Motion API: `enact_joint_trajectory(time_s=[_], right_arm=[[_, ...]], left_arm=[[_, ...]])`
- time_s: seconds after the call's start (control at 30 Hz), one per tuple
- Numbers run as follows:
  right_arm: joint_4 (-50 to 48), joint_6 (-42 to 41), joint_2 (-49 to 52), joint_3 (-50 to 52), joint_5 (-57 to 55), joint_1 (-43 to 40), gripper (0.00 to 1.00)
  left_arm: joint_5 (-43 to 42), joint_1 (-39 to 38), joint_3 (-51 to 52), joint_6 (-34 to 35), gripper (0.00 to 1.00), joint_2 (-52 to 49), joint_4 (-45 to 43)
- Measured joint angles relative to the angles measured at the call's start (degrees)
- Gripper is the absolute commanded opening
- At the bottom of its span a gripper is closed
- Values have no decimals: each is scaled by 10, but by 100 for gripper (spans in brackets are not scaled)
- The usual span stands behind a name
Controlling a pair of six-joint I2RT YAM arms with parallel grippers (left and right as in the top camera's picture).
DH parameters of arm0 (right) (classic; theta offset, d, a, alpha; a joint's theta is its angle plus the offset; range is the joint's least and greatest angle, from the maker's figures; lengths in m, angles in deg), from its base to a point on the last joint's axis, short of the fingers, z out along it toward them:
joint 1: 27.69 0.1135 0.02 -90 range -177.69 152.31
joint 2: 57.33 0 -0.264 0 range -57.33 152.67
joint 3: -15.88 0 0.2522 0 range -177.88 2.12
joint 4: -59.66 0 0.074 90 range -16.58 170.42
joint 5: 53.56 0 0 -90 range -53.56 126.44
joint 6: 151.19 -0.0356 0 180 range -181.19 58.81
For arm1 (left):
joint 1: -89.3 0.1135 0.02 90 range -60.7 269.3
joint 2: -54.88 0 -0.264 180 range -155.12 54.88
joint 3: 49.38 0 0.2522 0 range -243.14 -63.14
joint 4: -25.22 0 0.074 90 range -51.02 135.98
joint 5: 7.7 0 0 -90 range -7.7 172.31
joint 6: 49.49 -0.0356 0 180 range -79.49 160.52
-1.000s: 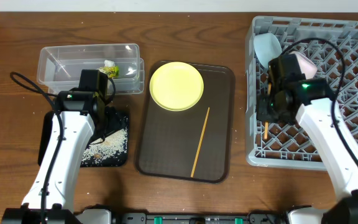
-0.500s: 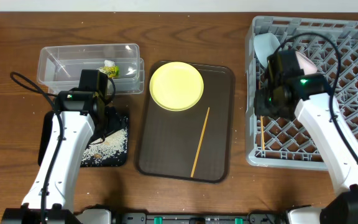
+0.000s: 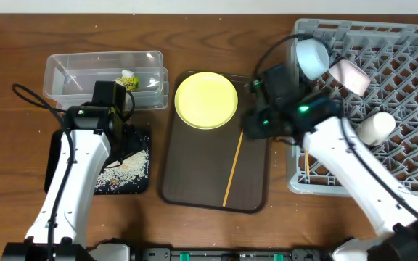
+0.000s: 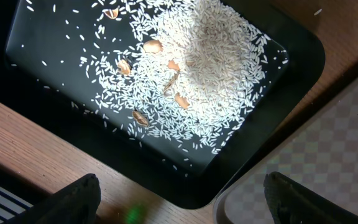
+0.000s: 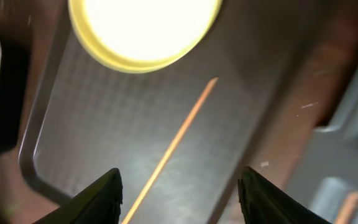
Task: Sort waste into correct bins and load items into the dishwasher rack
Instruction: 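Grasp the second chopstick with the right gripper and rack it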
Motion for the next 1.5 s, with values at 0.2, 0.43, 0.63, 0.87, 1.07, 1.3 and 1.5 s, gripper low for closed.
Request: enact_joint_trajectory(time_s=[0.2, 0.43, 0.63, 0.87, 1.07, 1.3, 1.5], right_arm=[[3, -63, 92, 1, -10, 65, 57], [8, -145, 195, 3, -15, 111, 54], [15, -181, 243, 3, -19, 123, 33], [14, -196, 243, 3, -23, 121, 2], [25, -191, 237, 4, -19, 93, 1], [25, -149, 118, 7, -21, 3, 1], [28, -74, -31, 7, -25, -83, 2]], left_arm=[[0, 0, 0, 0, 87, 0, 0], [0, 0, 0, 0, 87, 0, 0], [0, 0, 0, 0, 87, 0, 0], [0, 0, 0, 0, 87, 0, 0], [0, 0, 0, 0, 87, 0, 0], [0, 0, 0, 0, 87, 0, 0], [0, 0, 0, 0, 87, 0, 0]])
